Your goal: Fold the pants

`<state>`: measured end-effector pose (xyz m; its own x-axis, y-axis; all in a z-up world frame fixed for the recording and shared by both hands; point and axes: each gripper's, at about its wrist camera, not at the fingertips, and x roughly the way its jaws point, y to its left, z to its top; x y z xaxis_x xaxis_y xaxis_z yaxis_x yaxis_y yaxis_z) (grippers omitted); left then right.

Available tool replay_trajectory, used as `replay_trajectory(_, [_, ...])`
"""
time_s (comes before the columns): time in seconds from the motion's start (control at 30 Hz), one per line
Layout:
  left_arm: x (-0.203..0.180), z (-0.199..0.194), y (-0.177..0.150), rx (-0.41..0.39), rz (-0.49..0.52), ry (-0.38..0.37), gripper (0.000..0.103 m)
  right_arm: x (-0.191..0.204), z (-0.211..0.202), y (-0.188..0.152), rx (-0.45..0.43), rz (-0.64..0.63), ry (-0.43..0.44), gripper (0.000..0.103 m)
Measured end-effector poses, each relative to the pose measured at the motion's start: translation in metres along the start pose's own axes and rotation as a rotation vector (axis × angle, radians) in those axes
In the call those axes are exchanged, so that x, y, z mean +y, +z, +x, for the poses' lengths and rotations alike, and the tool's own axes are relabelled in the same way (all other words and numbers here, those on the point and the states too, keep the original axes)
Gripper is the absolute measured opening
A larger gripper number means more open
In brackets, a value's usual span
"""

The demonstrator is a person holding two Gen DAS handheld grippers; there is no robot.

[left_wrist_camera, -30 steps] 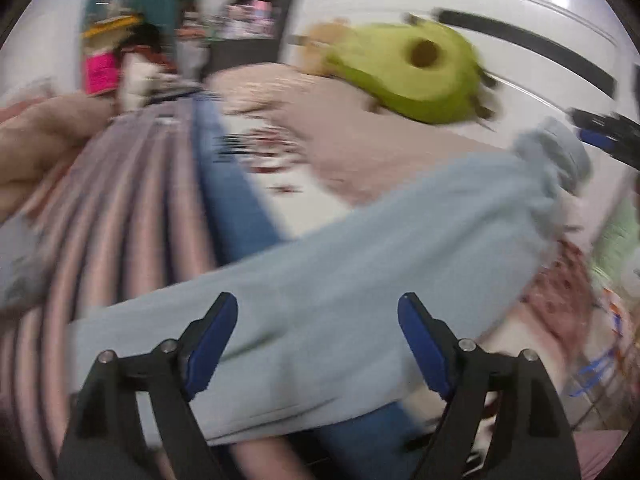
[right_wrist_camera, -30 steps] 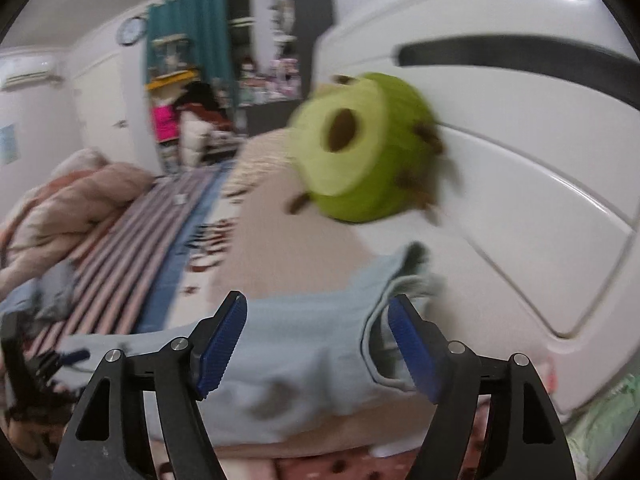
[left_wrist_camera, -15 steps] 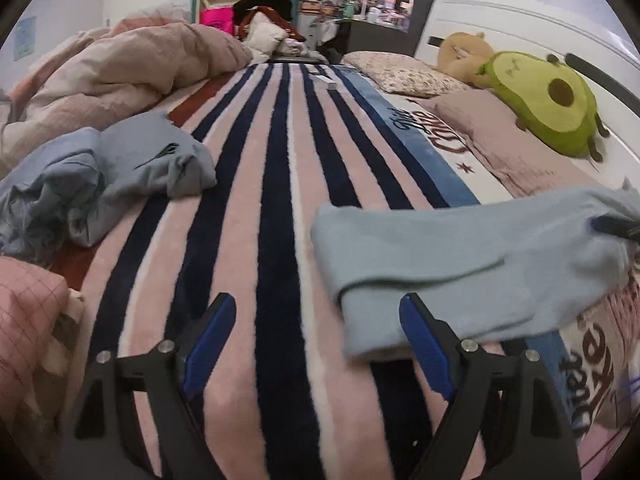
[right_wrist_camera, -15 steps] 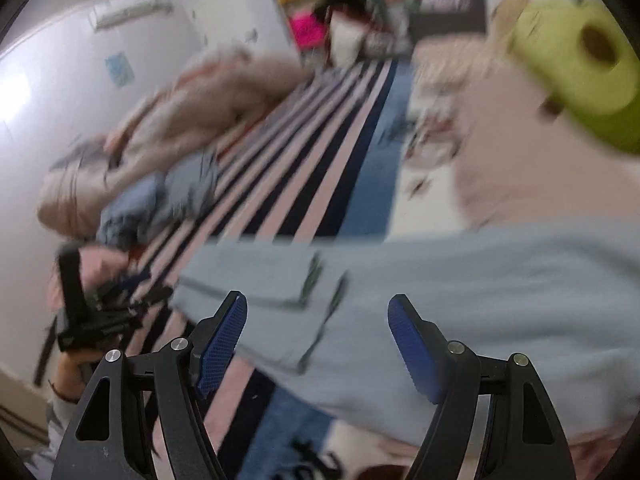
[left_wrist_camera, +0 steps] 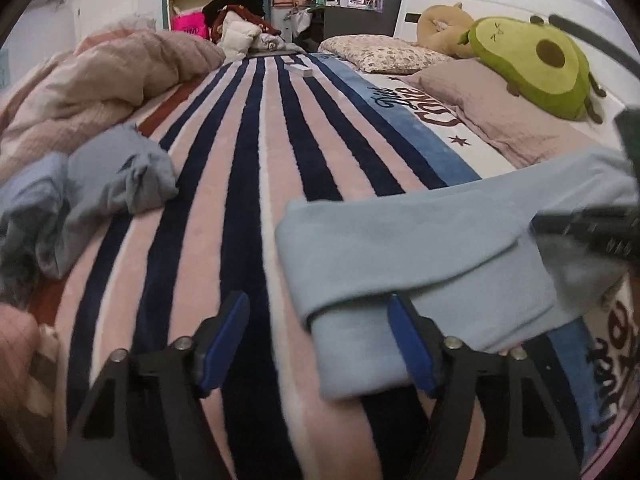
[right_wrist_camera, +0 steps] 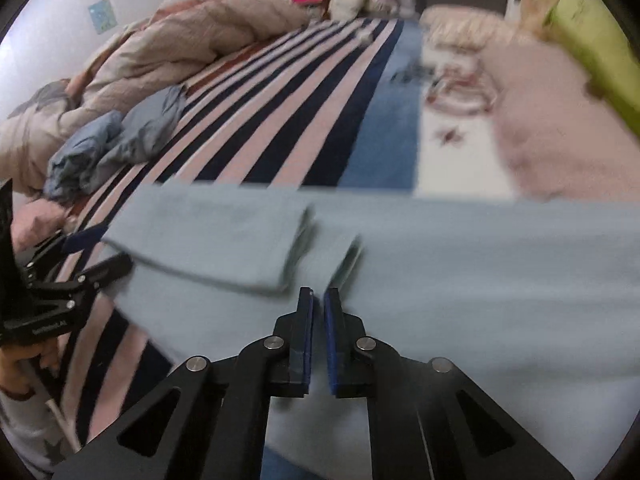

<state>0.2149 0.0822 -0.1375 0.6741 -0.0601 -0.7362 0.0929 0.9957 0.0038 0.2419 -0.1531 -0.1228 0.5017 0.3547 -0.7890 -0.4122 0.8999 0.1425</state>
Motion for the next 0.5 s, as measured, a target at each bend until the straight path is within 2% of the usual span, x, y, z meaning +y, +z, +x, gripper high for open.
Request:
replay_trajectory(0.13, [-0.012,0.011,0.01,0.002,0.07,0.045,0.029,-0.017,-0.013,0.01,-0.006,0.052,0.016,0.001])
replay_trajectory(0.23, [-0.012,0.006,0.017,-0.043,0.067,0.056,0.023,-0.019,-0.004,0.004,0.084,0.055,0.122,0.004])
replay_trajectory(0.3, [-0.007,-0.003,0.023,-0.09,0.031,0.046,0.019,-0.015,0.004,-0.001,0.125,0.056,0.177,0.018])
replay_trajectory(0.33, [-0.006,-0.006,0.025,-0.107,0.02,0.049,0.014,-0.011,0.009,-0.005,0.139,0.052,0.191,0.039])
replay_trajectory(0.37, [-0.005,-0.008,0.027,-0.116,0.02,0.056,0.01,-0.007,0.013,-0.008,0.148,0.044,0.193,0.048])
replay_trajectory(0.43, [-0.005,-0.013,0.031,-0.134,0.03,0.06,0.006,0.001,0.023,-0.011,0.159,0.027,0.186,0.048])
replay_trajectory(0.5, [-0.003,-0.021,0.033,-0.164,0.01,0.024,0.005,0.01,0.029,-0.01,0.149,0.013,0.163,0.048])
